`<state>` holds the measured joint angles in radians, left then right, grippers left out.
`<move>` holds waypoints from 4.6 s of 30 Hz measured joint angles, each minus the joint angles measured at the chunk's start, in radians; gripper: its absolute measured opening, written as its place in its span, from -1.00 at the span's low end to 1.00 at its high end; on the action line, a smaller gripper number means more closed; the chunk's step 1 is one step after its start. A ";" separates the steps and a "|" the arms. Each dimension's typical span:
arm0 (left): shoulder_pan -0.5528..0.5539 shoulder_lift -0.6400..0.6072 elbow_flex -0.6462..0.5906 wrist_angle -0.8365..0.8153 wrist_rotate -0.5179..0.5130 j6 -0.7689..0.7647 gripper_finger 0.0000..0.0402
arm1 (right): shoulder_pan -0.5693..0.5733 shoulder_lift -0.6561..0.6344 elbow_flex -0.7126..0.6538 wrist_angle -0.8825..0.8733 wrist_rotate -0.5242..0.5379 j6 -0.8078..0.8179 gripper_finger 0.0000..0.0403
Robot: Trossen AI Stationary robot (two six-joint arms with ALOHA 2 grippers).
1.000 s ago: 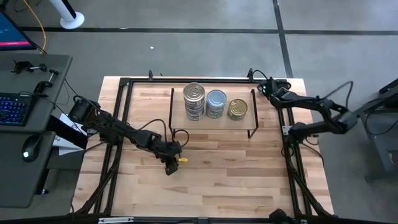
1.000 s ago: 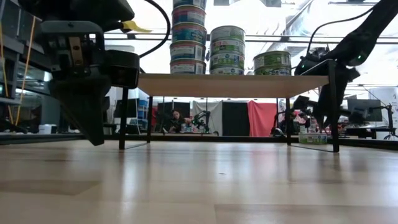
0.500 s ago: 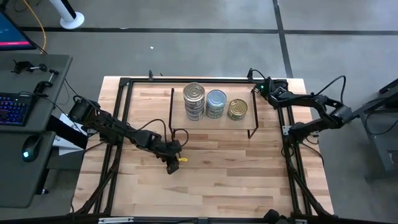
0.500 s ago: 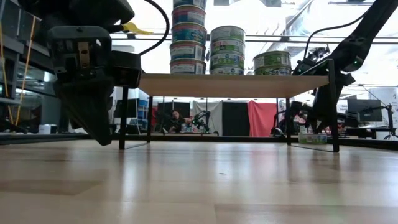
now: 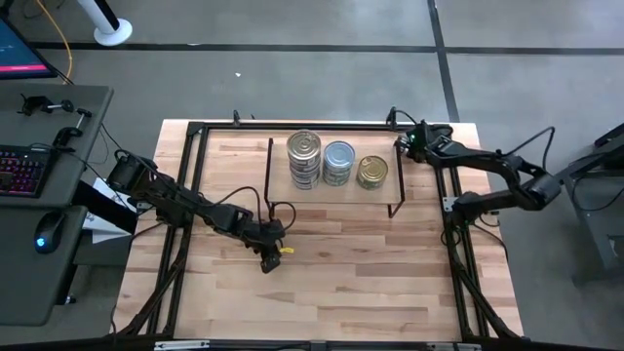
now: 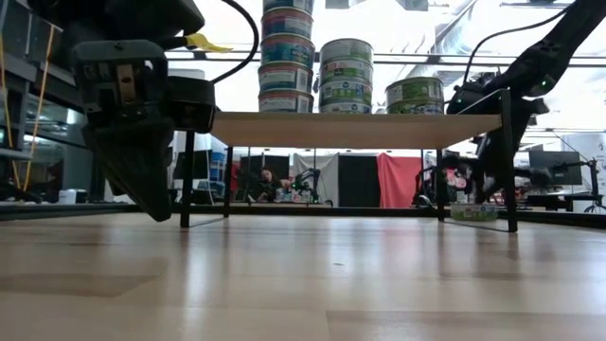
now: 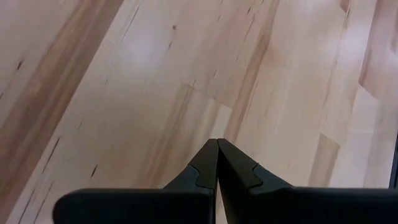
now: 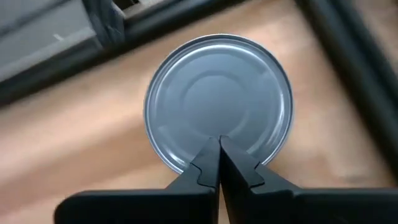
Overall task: Stack canned seafood by type on shelf
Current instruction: Stack the white-green tuna can on top of the white-green tuna can on the shelf
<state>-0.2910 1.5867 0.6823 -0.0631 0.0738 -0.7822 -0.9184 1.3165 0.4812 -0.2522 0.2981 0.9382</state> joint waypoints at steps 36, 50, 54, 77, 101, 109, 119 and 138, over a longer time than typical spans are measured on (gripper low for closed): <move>-0.003 0.000 0.000 0.009 0.001 0.073 -1.00 | 0.382 -0.199 0.000 -0.720 -0.026 -0.075 -1.00; -0.003 0.000 0.000 -0.001 0.002 0.085 -1.00 | 0.615 -0.195 -0.005 -0.810 -0.045 -0.101 -1.00; -0.003 0.000 0.000 -0.001 0.004 0.091 -1.00 | 0.640 -0.195 -0.006 -0.802 -0.042 -0.080 -1.00; -0.002 -0.028 0.000 -0.079 0.022 0.120 -1.00 | 0.666 -0.164 0.031 -0.546 -0.173 -0.089 -1.00; 0.008 -0.061 0.000 -0.098 0.007 0.228 -1.00 | 1.228 -0.170 0.045 -0.622 -0.389 0.369 -1.00; 0.008 -0.068 0.000 -0.097 0.007 0.330 -1.00 | 1.400 -0.165 0.046 -0.566 -0.458 0.601 -1.00; -0.032 -0.068 0.000 -0.056 0.008 0.270 -1.00 | 1.542 -0.163 0.042 -0.509 -0.501 0.775 -1.00; -0.143 -0.068 0.000 0.415 -0.218 -0.060 -1.00 | 1.739 -0.125 0.043 -0.312 -0.415 0.813 -1.00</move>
<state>-0.4343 1.5192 0.6819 0.3515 -0.1442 -0.8427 0.8208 1.1919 0.5240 -0.5639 -0.1166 1.7517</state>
